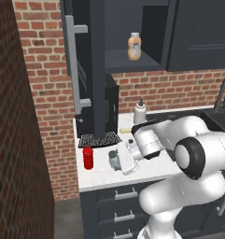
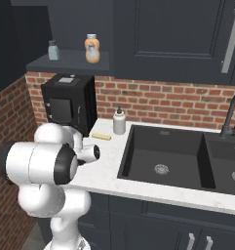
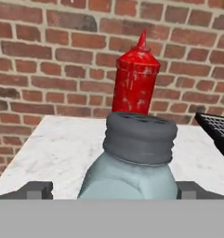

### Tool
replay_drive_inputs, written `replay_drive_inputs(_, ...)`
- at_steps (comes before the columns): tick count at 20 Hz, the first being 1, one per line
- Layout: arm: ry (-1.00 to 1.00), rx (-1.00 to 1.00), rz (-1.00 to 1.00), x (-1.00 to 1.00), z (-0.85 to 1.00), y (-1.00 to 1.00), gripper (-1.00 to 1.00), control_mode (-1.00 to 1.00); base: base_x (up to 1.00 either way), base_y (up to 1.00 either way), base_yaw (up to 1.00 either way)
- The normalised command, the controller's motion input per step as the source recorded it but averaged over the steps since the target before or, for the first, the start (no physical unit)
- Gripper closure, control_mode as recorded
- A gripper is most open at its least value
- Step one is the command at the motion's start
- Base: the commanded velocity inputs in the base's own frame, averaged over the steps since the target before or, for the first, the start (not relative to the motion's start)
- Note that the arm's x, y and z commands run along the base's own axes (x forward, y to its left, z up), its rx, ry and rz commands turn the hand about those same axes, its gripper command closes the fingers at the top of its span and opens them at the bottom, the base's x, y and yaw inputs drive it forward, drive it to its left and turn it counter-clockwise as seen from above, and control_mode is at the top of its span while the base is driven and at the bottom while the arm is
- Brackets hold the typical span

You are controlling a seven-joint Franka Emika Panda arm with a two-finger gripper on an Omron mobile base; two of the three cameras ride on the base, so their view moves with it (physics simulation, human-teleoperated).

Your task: Put the shaker and condiment bottle from the counter next to their counterparts in the cabinet.

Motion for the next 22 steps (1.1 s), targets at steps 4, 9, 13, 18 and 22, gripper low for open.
replay_drive_inputs(4,0.04,0.00,-0.07,0.33,-0.13,0.35,1.00,-1.00,0.00,0.00,0.00)
replay_drive_inputs(9,0.14,0.11,-0.19,0.06,0.30,-0.22,1.00,-1.00,0.00,0.00,0.00)
replay_drive_inputs(13,0.27,0.41,-0.44,-0.30,1.00,-0.81,1.00,-1.00,0.00,0.00,0.00)
replay_drive_inputs(18,0.08,0.50,-0.30,-0.14,1.00,-0.21,1.00,-1.00,0.00,0.00,0.00)
replay_drive_inputs(22,0.00,0.23,-0.26,-0.05,1.00,0.00,1.00,-1.00,0.00,0.00,0.00)
